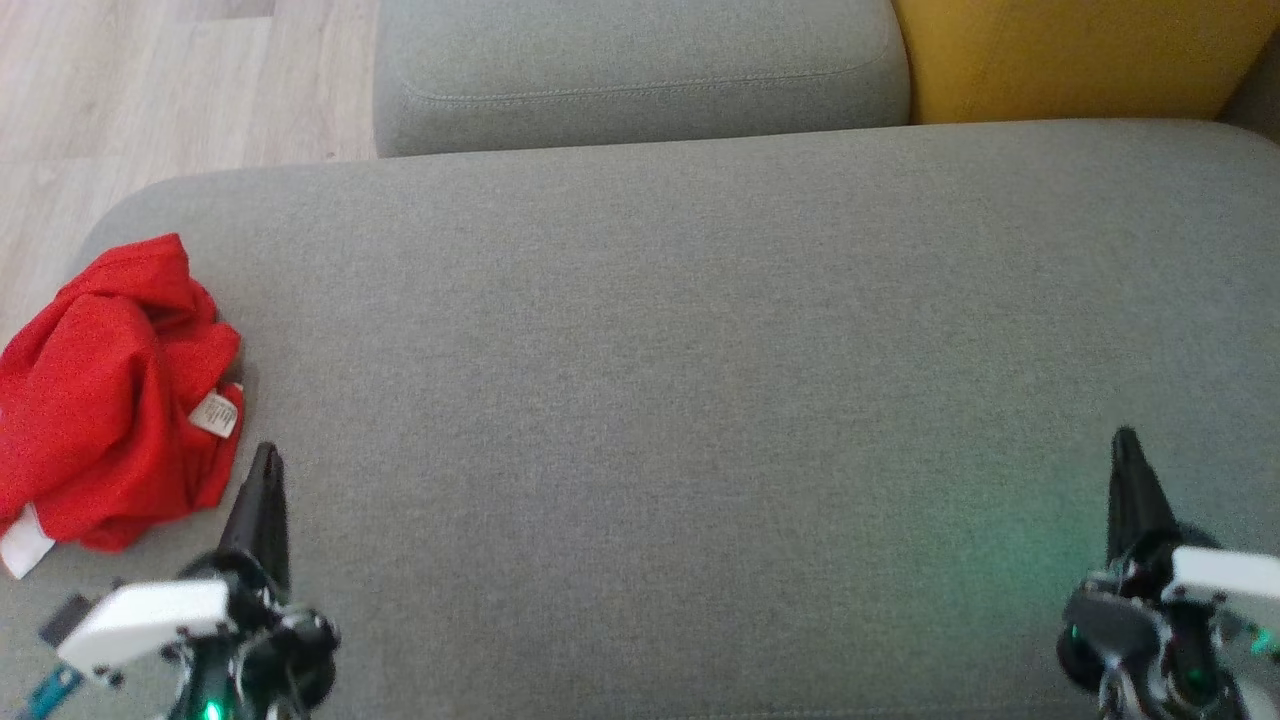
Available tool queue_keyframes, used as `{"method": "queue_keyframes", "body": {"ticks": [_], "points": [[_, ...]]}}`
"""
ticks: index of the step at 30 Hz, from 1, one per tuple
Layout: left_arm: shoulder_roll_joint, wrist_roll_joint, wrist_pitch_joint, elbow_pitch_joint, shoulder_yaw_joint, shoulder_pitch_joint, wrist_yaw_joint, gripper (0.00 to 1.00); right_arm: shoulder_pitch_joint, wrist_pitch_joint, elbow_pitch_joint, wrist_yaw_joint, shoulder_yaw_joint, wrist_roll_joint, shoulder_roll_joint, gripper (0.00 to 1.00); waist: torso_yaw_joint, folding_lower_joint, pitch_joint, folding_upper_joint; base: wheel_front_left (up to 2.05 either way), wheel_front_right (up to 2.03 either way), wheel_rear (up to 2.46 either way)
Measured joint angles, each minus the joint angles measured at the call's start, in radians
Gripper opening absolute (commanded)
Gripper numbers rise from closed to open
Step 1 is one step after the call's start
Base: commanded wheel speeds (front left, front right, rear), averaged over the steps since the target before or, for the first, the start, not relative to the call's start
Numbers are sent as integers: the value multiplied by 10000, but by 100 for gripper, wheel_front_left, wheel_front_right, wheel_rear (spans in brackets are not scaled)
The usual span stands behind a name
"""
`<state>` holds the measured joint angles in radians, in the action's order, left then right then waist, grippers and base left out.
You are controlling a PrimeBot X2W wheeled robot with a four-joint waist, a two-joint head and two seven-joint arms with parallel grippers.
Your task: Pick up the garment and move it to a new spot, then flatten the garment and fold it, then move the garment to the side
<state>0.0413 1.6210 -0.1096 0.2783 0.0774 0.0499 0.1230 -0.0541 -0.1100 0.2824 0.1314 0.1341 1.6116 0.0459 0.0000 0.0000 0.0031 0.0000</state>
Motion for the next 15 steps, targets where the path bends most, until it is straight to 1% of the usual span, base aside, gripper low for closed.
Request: {"method": "queue_keyframes", "body": {"ticks": [4,15], "points": [[-100,0,6,481,-31,-440,-17,100,407,2,447,0,-15,0,-48,100,0,0,0,0,0,0,0],[-109,-38,280,380,-305,-449,-31,100,430,192,316,0,-226,-130,-50,100,2,0,2,0,0,0,0]]}}
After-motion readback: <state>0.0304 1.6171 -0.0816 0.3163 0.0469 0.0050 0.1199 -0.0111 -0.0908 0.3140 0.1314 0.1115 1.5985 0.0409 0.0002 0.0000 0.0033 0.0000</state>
